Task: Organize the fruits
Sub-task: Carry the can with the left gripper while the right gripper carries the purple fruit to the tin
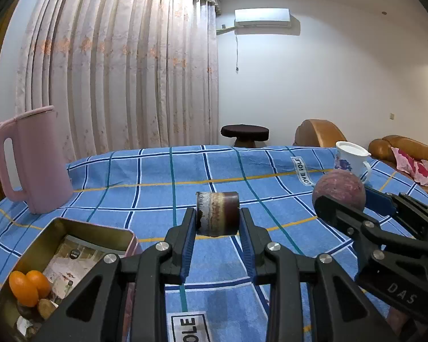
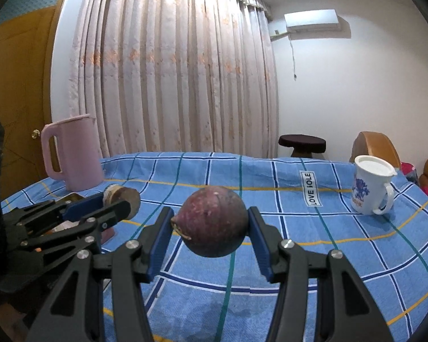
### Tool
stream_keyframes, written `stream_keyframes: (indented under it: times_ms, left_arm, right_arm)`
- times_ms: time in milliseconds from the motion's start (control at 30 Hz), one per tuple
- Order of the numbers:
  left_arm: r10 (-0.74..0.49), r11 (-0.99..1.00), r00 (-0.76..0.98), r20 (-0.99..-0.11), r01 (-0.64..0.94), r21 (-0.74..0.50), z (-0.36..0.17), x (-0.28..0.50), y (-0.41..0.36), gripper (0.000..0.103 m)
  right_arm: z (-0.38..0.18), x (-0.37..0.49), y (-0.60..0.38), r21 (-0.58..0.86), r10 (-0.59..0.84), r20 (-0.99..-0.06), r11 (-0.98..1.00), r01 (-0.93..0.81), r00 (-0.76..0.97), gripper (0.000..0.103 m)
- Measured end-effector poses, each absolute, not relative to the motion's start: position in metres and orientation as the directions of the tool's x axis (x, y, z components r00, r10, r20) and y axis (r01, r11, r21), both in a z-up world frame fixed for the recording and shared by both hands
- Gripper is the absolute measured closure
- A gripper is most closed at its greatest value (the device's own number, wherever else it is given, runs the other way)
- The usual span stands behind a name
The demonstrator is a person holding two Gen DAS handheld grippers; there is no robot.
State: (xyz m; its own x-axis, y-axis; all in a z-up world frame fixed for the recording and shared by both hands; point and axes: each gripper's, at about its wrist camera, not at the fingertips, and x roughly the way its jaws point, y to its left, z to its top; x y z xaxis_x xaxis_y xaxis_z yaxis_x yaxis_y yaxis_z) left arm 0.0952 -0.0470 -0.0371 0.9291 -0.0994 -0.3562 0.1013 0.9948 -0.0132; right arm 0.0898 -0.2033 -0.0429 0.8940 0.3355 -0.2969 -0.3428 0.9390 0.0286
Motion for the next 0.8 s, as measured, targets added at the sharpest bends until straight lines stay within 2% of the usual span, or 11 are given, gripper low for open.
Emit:
stream_keyframes:
  times_ms: [300,467,633,800]
  left_arm:
    - [-0.106,0.994,0.930,-0.351,0.102,-0.030,-0.036,0.088,-0.043,0.071]
    - [-0.108,0.994,0.919,-0.379,0.097,-0.049,-0.038,0.082,-0.037,0.071]
    - [-0.084,0.996,0.913,-0.400,0.070,-0.048,-0.040,0.064,-0.018,0.071]
    - [-0.004,0.999,0.907,-0.422,-0.013,-0.038,-0.037,0.044,0.023,0.071]
  right_arm:
    - [-0.042,0.080,-0.199,0.008,0.344,-0.290,0.934,-0.357,0.893,0.048]
    - [-0.044,0.077,-0.194,0.024,0.363,-0.316,0.927,-0.375,0.877,0.048]
    - [-0.045,0.077,-0.179,0.067,0.426,-0.348,0.900,-0.432,0.835,0.048]
    - [-0.039,0.078,-0.144,0.099,0.524,-0.359,0.844,-0.527,0.772,0.048]
